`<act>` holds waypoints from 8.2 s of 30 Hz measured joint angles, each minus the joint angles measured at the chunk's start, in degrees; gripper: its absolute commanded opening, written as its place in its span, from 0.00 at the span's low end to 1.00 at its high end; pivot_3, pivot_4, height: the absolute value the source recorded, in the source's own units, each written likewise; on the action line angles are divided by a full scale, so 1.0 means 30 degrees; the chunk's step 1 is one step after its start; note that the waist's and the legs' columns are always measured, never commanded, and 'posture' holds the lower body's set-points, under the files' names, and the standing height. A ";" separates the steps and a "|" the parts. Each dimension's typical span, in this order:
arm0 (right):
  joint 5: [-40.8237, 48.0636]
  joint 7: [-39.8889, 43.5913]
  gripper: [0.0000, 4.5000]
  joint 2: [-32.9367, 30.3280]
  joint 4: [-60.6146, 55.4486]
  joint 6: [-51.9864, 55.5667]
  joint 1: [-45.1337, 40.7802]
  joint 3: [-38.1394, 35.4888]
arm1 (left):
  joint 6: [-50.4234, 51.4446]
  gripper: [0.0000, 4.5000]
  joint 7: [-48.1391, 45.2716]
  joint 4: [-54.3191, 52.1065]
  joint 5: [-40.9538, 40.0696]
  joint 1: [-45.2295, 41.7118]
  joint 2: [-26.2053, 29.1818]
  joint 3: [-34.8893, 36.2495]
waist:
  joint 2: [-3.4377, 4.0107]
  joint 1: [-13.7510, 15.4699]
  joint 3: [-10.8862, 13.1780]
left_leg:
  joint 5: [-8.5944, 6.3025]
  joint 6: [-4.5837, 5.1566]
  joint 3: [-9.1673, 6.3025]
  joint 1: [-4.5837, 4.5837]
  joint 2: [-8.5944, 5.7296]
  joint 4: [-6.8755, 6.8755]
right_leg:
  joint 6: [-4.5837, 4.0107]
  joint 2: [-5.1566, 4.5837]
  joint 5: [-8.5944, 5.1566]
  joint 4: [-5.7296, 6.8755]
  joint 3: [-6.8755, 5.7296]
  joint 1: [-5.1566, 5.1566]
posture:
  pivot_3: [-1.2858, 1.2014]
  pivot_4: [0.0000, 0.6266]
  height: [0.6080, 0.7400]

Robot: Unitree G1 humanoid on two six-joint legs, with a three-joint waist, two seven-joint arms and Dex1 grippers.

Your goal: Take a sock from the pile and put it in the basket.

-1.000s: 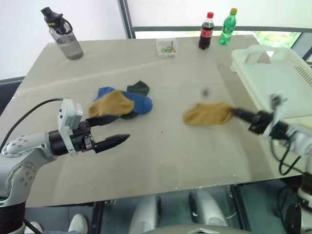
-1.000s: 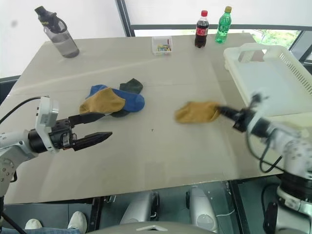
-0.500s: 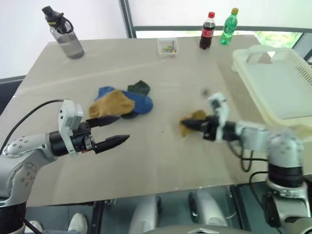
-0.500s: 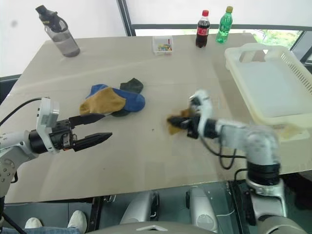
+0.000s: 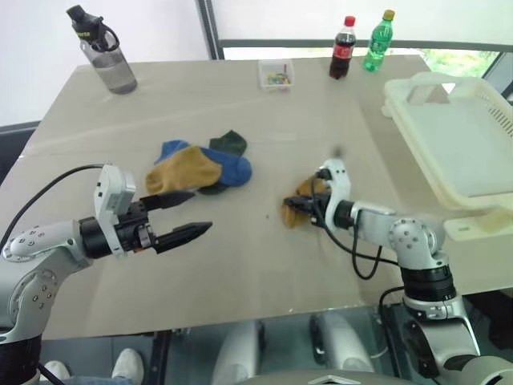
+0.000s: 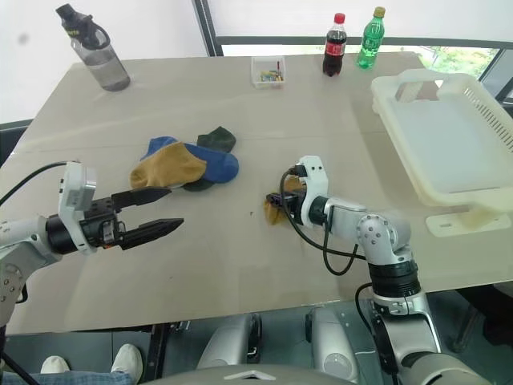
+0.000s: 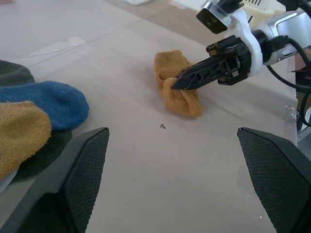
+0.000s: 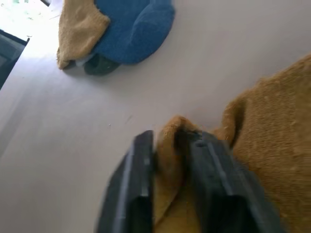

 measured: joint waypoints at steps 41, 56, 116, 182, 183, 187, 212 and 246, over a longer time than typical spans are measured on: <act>-0.4190 0.5582 0.45 -0.3585 0.3532 -0.3932 0.0742 -0.2090 | -0.0136 1.00 -0.0679 0.0689 0.0622 -0.1045 -0.0011 -0.0770 | -0.0004 -0.0003 -0.0003 | 0.0001 0.0000 0.0016 0.0016 -0.0013 0.0015 | -0.0006 0.0017 0.0005 0.0040 0.0024 0.0001 | 0.52 0.24 1.00; -0.2263 0.4563 0.01 -0.3495 -0.1711 0.0629 0.3872 -0.3113 | -0.0167 1.00 -0.0816 0.0785 0.0728 -0.1032 -0.0009 -0.0767 | -0.0003 0.0052 -0.0004 | 0.0001 0.0000 0.0005 0.0011 -0.0009 0.0015 | -0.0007 0.0011 0.0004 0.0043 0.0018 0.0001 | 0.52 0.24 1.00; -0.1135 0.0250 0.01 -0.1100 -0.6089 0.3134 0.6616 -0.4323 | 0.0229 1.00 0.3572 -0.1038 0.4866 -0.1683 -0.4431 -1.0439 | -0.0043 0.0087 -0.0145 | 0.0002 0.0003 -0.0016 0.0071 -0.0069 0.0058 | 0.0004 0.0016 0.0010 0.0063 0.0013 0.0080 | 0.52 0.24 1.00; -0.8536 0.7962 0.44 0.4137 0.8316 -0.8527 -0.5182 0.4051 | 0.0873 1.00 0.5725 -0.2917 0.1802 0.4571 -0.2053 0.6256 | -0.0045 0.0017 -0.0136 | 0.0005 -0.0012 -0.0047 0.0034 0.0007 0.0028 | -0.0064 -0.0014 0.0051 0.0039 -0.0059 0.0036 | 0.52 0.24 1.00; -0.8388 0.8352 0.44 0.3843 0.7818 -0.8425 -0.5062 0.4036 | 0.0879 1.00 0.5765 -0.2919 0.1808 0.4484 -0.2079 0.6182 | -0.0045 0.0028 -0.0136 | 0.0005 -0.0013 -0.0054 0.0032 0.0005 0.0029 | -0.0064 -0.0018 0.0052 0.0036 -0.0063 0.0036 | 0.52 0.24 1.00; -0.6738 1.0831 0.44 0.1108 0.2658 -0.7289 -0.3370 0.4102 | 0.0775 1.00 0.6273 -0.2815 0.1868 0.3205 -0.2287 0.4920 | -0.0038 0.0343 -0.0132 | 0.0005 -0.0012 -0.0140 0.0011 -0.0026 0.0031 | -0.0063 -0.0050 0.0051 0.0021 -0.0111 0.0054 | 0.52 0.24 1.00; -0.1820 1.2638 0.44 -1.1659 -0.8759 -0.6115 0.5304 -0.5484 | -0.3193 1.00 0.6901 0.7335 0.7847 -0.5342 -0.4036 -0.3752 | -0.0065 0.0210 -0.0138 | 0.0006 -0.0005 -0.0076 0.0026 -0.0063 0.0049 | -0.0056 0.0000 0.0050 0.0038 -0.0080 0.0062 | 0.52 0.24 1.00; -0.1695 1.1422 0.44 -1.1758 -0.8771 -0.6640 0.6268 -0.5288 | -1.0028 1.00 0.6970 0.9170 1.2463 -0.3359 -0.2513 -0.3601 | -0.0074 0.0646 -0.0140 | 0.0007 -0.0005 -0.0064 0.0026 -0.0011 0.0087 | -0.0054 -0.0005 0.0050 0.0040 -0.0077 0.0079 | 0.52 0.24 1.00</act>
